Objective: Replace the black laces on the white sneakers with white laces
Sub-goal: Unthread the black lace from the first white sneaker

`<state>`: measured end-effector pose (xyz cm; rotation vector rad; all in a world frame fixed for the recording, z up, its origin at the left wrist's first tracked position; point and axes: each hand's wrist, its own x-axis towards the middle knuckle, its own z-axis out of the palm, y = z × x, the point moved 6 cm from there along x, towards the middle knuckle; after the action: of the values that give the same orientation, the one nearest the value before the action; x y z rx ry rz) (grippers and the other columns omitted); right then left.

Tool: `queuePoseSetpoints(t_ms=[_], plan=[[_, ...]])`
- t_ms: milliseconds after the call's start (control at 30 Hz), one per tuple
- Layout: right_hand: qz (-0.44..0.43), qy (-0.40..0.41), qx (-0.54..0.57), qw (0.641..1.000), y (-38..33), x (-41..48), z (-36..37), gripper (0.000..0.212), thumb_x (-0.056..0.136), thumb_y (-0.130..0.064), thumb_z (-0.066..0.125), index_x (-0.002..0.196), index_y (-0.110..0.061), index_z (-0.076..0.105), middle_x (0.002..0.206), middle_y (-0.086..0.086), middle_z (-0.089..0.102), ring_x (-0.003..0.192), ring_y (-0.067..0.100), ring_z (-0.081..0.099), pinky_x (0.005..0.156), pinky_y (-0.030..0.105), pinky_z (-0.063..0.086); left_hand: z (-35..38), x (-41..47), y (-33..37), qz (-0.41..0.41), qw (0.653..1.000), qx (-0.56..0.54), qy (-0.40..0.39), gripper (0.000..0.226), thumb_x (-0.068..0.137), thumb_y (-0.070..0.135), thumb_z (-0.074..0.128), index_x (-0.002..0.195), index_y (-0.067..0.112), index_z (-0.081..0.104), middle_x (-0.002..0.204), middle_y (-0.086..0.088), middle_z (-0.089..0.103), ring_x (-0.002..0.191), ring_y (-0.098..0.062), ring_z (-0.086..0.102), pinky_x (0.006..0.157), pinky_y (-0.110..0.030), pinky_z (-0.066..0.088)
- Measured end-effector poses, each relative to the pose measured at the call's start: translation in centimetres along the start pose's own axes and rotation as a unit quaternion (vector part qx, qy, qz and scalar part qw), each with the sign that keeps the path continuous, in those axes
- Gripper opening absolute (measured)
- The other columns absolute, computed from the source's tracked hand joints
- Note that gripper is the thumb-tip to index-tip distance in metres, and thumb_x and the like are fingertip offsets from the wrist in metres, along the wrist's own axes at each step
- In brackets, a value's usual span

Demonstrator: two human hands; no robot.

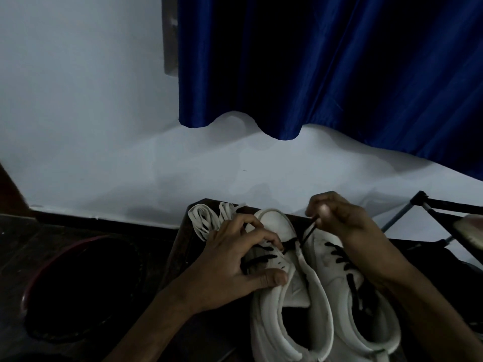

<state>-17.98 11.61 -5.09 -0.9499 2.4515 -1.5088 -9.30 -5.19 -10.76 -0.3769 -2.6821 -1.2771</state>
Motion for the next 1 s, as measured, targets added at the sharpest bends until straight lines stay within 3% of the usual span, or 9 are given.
queuePoseSetpoints(t_ms=[100, 200, 333, 467, 633, 800, 900, 1000], plan=[[0.085, 0.014, 0.085, 0.993, 0.7, -0.5, -0.3, 0.039, 0.095, -0.043, 0.051, 0.087, -0.008, 0.068, 0.1, 0.01, 0.061, 0.095, 0.016, 0.06, 0.088, 0.027, 0.048, -0.3, -0.1, 0.0, -0.003, 1.0, -0.005, 0.004, 0.052, 0.071, 0.081, 0.055, 0.116, 0.054, 0.054, 0.124, 0.032, 0.03, 0.128, 0.012, 0.024, 0.113, -0.034, 0.019], [0.057, -0.019, -0.044, 0.997, -1.2, -0.4, -0.2, 0.043, 0.095, -0.054, 0.044, 0.096, -0.02, 0.071, 0.104, -0.009, 0.066, 0.103, 0.004, 0.062, 0.091, 0.024, 0.045, -0.2, 0.1, 0.1, -0.004, 1.0, -0.012, 0.006, 0.053, 0.071, 0.08, 0.056, 0.116, 0.053, 0.054, 0.125, 0.03, 0.031, 0.128, 0.01, 0.025, 0.114, -0.04, 0.022], [-0.006, -0.118, -0.218, 0.969, -4.4, -0.2, 1.0, 0.017, 0.088, -0.046, 0.059, 0.094, -0.035, 0.071, 0.117, -0.023, 0.057, 0.113, -0.003, 0.054, 0.093, 0.014, 0.041, 0.0, -0.1, 0.1, -0.014, 0.999, -0.034, 0.005, 0.054, 0.071, 0.079, 0.057, 0.118, 0.053, 0.053, 0.127, 0.029, 0.032, 0.132, 0.009, 0.022, 0.115, -0.043, 0.024], [0.013, -0.203, -0.354, 0.913, -4.5, -0.5, 2.4, 0.01, 0.09, -0.045, 0.061, 0.098, -0.044, 0.066, 0.121, -0.032, 0.047, 0.116, -0.005, 0.04, 0.101, 0.031, 0.04, 0.1, -0.2, 0.0, -0.024, 0.999, -0.048, 0.006, 0.06, 0.069, 0.081, 0.056, 0.122, 0.053, 0.049, 0.129, 0.03, 0.031, 0.135, 0.005, 0.022, 0.115, -0.042, 0.027], [0.01, -0.242, -0.455, 0.857, -4.6, -0.5, 4.0, 0.026, 0.098, -0.045, 0.043, 0.114, -0.038, 0.063, 0.13, -0.03, 0.043, 0.118, 0.0, 0.037, 0.103, 0.036, 0.037, 0.2, 0.2, -0.6, -0.025, 0.999, -0.03, 0.005, 0.059, 0.069, 0.081, 0.057, 0.121, 0.054, 0.049, 0.128, 0.028, 0.034, 0.135, 0.0, 0.025, 0.114, -0.042, 0.027], [0.001, -0.262, -0.392, 0.882, -3.5, -0.2, 3.5, 0.018, 0.092, -0.043, 0.051, 0.104, -0.043, 0.064, 0.125, -0.033, 0.043, 0.115, -0.005, 0.038, 0.099, 0.036, 0.041, 0.3, 0.2, -0.6, -0.015, 0.999, -0.027, 0.009, 0.06, 0.069, 0.083, 0.054, 0.121, 0.052, 0.05, 0.128, 0.027, 0.035, 0.134, -0.002, 0.027, 0.114, -0.042, 0.027], [0.007, -0.248, -0.329, 0.911, -2.3, 0.3, 3.8, 0.004, 0.082, -0.043, 0.062, 0.08, -0.047, 0.062, 0.116, -0.033, 0.05, 0.109, -0.005, 0.043, 0.093, 0.027, 0.043, 0.4, 0.0, -0.8, -0.016, 0.999, -0.035, 0.007, 0.06, 0.07, 0.081, 0.056, 0.122, 0.05, 0.05, 0.129, 0.027, 0.035, 0.136, -0.005, 0.028, 0.113, -0.043, 0.028], [0.004, -0.221, -0.273, 0.936, -1.8, 0.5, 4.1, 0.02, 0.082, -0.027, 0.074, 0.072, -0.041, 0.064, 0.109, -0.025, 0.055, 0.102, -0.002, 0.052, 0.082, 0.015, 0.041, 0.2, 0.0, -0.8, -0.015, 0.999, -0.032, 0.008, 0.06, 0.069, 0.082, 0.057, 0.121, 0.053, 0.05, 0.13, 0.027, 0.035, 0.135, -0.004, 0.029, 0.113, -0.042, 0.029]])
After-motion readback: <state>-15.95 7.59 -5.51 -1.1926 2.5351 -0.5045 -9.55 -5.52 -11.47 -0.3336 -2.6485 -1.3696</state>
